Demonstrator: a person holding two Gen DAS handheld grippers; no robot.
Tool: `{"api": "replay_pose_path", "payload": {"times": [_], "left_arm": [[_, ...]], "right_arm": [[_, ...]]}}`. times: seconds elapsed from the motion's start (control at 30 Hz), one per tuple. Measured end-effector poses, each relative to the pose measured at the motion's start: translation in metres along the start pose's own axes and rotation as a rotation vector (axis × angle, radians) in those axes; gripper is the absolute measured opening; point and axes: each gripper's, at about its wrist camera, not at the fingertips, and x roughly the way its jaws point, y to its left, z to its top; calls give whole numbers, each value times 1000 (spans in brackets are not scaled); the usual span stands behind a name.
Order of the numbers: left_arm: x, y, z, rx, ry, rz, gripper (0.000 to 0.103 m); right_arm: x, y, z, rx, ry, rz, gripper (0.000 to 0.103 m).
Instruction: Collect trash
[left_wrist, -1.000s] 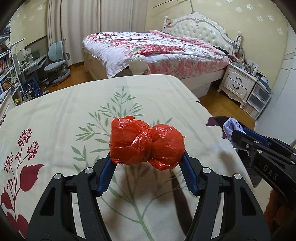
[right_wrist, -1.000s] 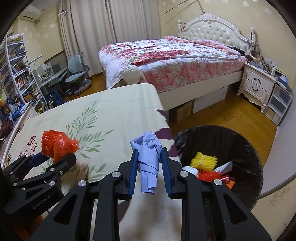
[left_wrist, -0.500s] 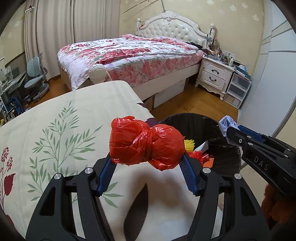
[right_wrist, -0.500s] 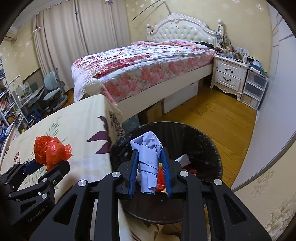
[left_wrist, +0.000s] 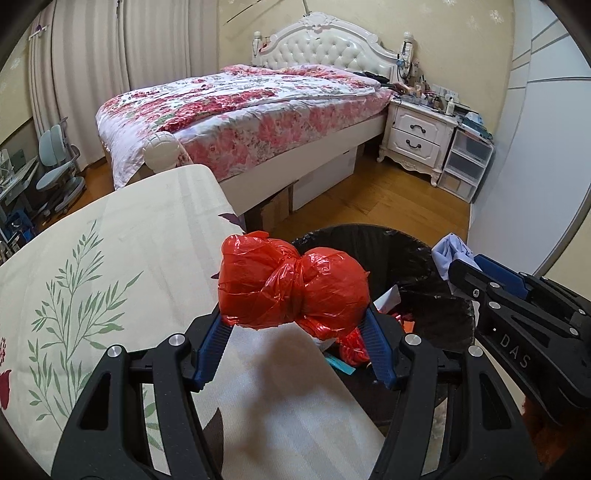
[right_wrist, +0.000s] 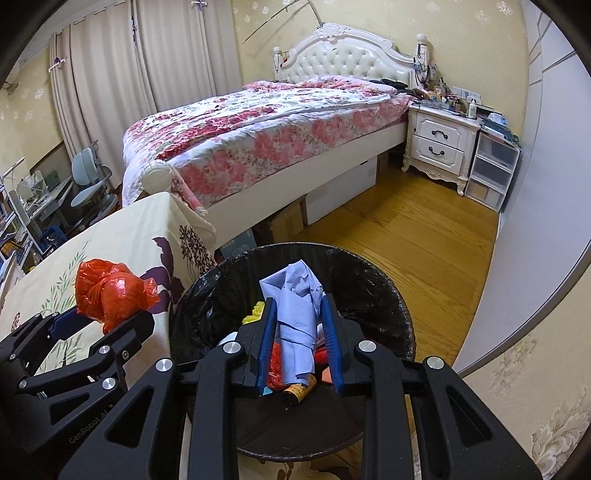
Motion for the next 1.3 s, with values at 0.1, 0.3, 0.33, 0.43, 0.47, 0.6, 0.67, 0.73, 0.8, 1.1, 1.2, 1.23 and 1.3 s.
{"api": "replay_pose_path", "payload": {"times": [0.1,0.3,0.33,0.43,0.47,0.6,0.67,0.73,0.8,1.1,1.2,1.23,1.3], "left_arm": [[6,-4,1,2,7,2,64],[15,-9,5,-2,21,-7,65],[15,-10,5,-2,21,-9,65],[18,-14,7,3,23,-4,70],[19,-14,7,4,23,-4,72],[20,-16,9,3,18,6,83],[20,-15,9,1,23,6,85],[21,-14,8,-7,25,8,87],[20,-12,8,-15,27,8,89],[7,-5,3,-31,11,27,90],[-1,-3,0,-33,-1,47,90],[-6,-1,-1,-35,-6,49,90],[-12,2,-3,-39,-14,54,90]], "right_arm": [[3,-6,-1,7,5,-4,26],[11,-14,-1,22,18,-8,26],[12,-15,-1,25,20,-9,26],[15,-18,-2,31,24,-14,26],[17,-18,-1,34,27,-16,26],[21,-23,0,48,30,-25,31],[19,-25,0,57,23,-35,41],[18,-26,2,59,15,-51,48],[16,-28,2,59,9,-65,54],[-2,-30,-1,55,-28,-124,74],[-10,-27,-3,52,-39,-132,76],[-12,-26,-4,51,-41,-135,77],[-18,-23,-6,49,-45,-134,77]]}}
